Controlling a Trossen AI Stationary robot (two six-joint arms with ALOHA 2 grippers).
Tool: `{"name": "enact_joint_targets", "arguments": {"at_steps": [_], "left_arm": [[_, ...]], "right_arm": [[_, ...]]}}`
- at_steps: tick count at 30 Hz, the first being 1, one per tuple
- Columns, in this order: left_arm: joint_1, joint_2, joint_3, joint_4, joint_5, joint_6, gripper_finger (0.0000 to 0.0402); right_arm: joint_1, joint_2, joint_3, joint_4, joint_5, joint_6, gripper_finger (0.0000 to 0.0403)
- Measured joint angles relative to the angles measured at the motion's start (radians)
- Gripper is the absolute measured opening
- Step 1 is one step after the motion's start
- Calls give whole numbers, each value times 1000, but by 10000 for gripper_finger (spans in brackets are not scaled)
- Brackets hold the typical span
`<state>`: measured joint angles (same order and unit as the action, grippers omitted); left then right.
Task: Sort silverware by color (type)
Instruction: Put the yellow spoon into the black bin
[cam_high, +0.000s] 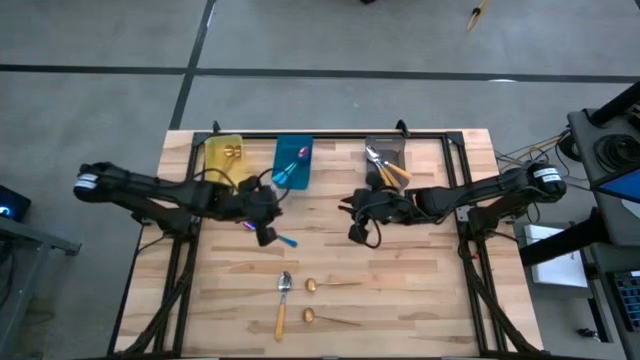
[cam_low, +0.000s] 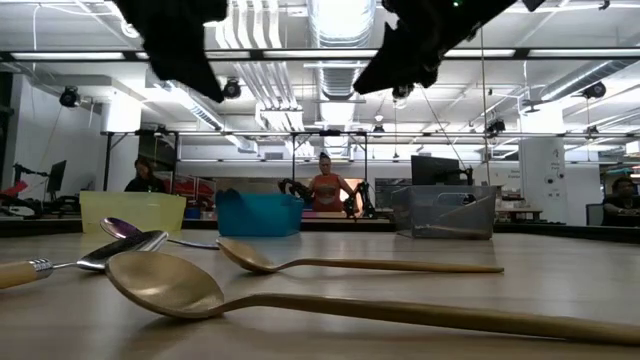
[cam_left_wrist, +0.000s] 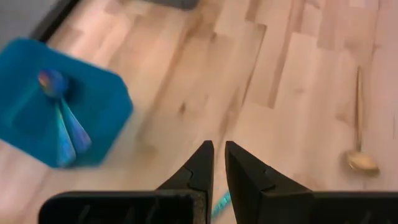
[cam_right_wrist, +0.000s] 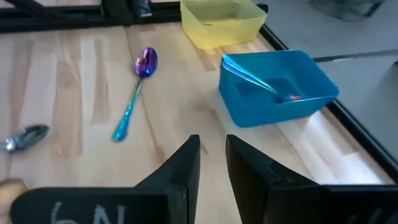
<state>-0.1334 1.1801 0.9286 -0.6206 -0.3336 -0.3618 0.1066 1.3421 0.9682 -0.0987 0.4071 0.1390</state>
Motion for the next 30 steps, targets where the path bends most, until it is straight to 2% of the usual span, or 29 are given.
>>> {"name": "enact_joint_targets", "arguments": {"at_steps": [5,9,13,18,23,30], "left_arm": [[-55,-52,-92,-10,1,-75,23],[-91,-68,-158,-12,3,-131,23],[-125,-68,-195,-9,20,-208,23],[-176,-59,-216,-5,75,-295,23],[-255,-51,-226,2,83,-355,23],[-365,-12,-231,74,82,-432,23]], "right_arm": [[0,76,63,4,-42,27,68],[0,153,145,-5,-160,33,68],[5,245,264,-116,-253,27,68],[25,363,428,-342,-258,15,68],[48,457,539,-524,-258,0,68],[84,525,561,-530,-258,39,68]]}}
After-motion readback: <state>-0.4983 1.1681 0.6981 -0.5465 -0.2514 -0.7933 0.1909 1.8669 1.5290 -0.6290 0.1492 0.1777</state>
